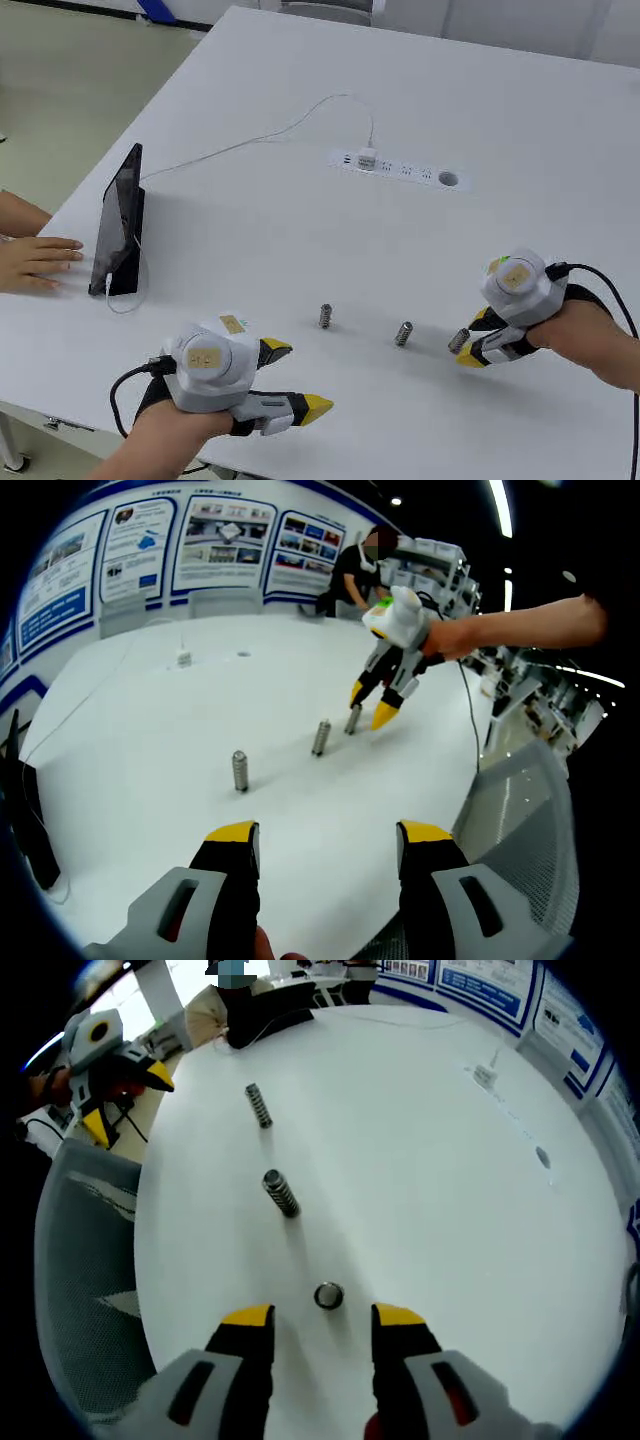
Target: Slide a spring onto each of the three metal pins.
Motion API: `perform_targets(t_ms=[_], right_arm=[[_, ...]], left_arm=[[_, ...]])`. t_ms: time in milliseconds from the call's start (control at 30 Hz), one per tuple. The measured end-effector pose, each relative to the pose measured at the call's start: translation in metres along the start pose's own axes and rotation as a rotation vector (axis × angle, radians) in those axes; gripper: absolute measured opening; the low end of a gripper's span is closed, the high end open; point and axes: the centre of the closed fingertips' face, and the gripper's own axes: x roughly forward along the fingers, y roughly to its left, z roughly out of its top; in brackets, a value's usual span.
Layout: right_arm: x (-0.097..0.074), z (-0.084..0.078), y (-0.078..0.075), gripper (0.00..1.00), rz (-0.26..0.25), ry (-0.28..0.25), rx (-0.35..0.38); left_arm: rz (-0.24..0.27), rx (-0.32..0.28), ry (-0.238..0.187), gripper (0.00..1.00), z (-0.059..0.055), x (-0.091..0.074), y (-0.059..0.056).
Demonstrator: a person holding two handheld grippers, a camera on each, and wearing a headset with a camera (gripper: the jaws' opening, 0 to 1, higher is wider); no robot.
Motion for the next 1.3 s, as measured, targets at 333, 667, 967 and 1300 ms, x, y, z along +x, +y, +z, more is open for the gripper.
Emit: perform_targets(t_ms=[333,667,967,1300], right_arm=[[-0.011,0.006,0.007,0.49,-0.03,-0.234,0.211],[-0.019,0.004,0.011,0.6,-0.068,-0.375,0.39],[-0.027,0.004,0.018,0.67,-0.096,-0.453,0.461],[-0.033,0.0,0.033,0.77,-0.11,-0.473,0.481]], left_arm=[[-0.003,0.002,-0.004,0.57,0.002,0.002,0.002],[0.002,-0.007,-0.011,0.59,0.006,0.005,0.007],[0.011,-0.012,-0.016,0.62,0.011,0.007,0.014],[0.038,-0.017,-0.025,0.67,0.014,0.004,0.027]])
